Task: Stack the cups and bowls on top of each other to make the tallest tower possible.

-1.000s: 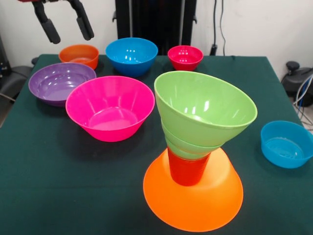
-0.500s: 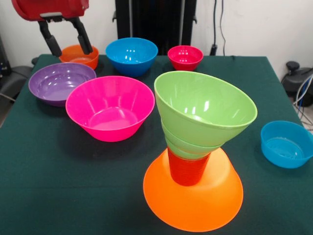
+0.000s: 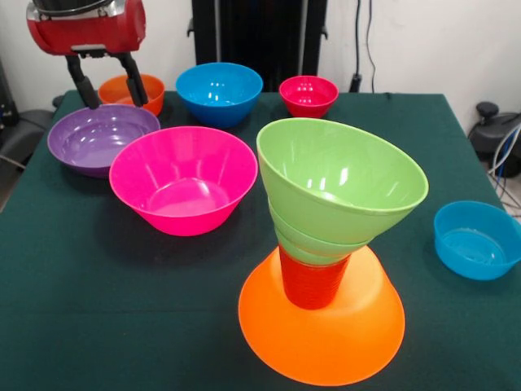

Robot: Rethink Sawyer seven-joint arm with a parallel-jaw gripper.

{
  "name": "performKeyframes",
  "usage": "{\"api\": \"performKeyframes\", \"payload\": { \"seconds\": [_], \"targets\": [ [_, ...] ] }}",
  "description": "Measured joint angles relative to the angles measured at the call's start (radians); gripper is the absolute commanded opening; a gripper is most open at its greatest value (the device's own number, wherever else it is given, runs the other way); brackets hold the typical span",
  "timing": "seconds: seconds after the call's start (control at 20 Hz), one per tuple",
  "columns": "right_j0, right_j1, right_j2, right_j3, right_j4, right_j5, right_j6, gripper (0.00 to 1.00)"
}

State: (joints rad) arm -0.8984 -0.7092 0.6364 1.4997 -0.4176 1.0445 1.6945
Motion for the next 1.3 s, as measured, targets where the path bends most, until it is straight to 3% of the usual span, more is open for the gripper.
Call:
{"api": "performKeyframes", "payload": {
  "seconds": [1.3],
  "targets": [
    [-0.077,0.005,0.054,0.076,-0.141,-0.015,-0.002,1.00]
  ]
}}
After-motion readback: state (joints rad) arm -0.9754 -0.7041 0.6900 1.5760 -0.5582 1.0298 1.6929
